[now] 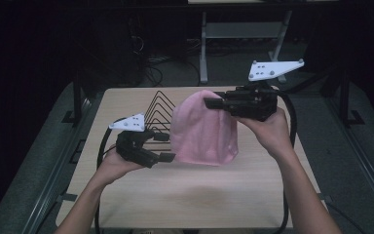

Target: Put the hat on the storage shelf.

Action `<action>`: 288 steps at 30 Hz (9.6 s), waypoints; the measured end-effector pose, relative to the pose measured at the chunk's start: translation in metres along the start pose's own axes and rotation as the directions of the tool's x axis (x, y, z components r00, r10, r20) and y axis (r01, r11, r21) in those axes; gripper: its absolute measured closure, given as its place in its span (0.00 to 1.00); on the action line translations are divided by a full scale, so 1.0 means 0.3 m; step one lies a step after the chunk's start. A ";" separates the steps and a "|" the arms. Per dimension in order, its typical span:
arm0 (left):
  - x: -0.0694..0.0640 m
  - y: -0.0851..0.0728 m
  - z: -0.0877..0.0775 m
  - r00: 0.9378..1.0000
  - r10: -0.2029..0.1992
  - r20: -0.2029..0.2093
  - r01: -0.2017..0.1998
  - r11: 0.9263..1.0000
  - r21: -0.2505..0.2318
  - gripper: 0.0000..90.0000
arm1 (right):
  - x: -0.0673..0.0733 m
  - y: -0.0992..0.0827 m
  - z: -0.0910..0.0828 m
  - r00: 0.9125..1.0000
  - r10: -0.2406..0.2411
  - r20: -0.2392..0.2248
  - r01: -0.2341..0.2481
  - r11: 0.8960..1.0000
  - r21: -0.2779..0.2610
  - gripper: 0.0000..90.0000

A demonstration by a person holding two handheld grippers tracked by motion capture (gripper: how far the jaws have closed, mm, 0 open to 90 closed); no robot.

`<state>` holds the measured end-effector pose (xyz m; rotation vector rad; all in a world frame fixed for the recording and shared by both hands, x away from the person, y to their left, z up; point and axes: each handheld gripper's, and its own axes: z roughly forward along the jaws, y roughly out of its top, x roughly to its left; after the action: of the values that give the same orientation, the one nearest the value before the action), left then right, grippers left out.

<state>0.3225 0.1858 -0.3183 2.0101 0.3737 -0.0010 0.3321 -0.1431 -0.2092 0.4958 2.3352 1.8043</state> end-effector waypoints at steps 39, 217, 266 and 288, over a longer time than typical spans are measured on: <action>0.224 0.085 -0.158 0.984 -0.061 -0.168 0.062 0.998 0.004 0.90 | -0.142 0.149 0.180 0.999 -0.024 0.023 0.024 1.000 0.018 0.85; 0.387 -0.370 -0.084 0.930 -0.122 -0.346 0.250 0.901 0.354 0.82 | -0.167 -0.180 0.587 0.988 0.057 -0.141 -0.008 0.944 0.329 0.59; 0.341 -0.353 -0.147 0.916 -0.142 -0.376 0.266 0.916 0.301 0.51 | -0.282 -0.266 0.170 0.983 0.132 0.130 -0.162 0.955 0.250 0.33; 0.318 -0.342 -0.173 0.913 -0.133 -0.385 0.255 0.924 0.286 0.40 | -0.313 -0.387 -0.018 0.943 0.205 0.261 -0.265 0.939 0.219 0.24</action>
<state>0.3780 0.2978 -0.4000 2.2984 0.8606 0.1929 0.3987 -0.2063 -0.3269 1.0090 2.4294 1.4389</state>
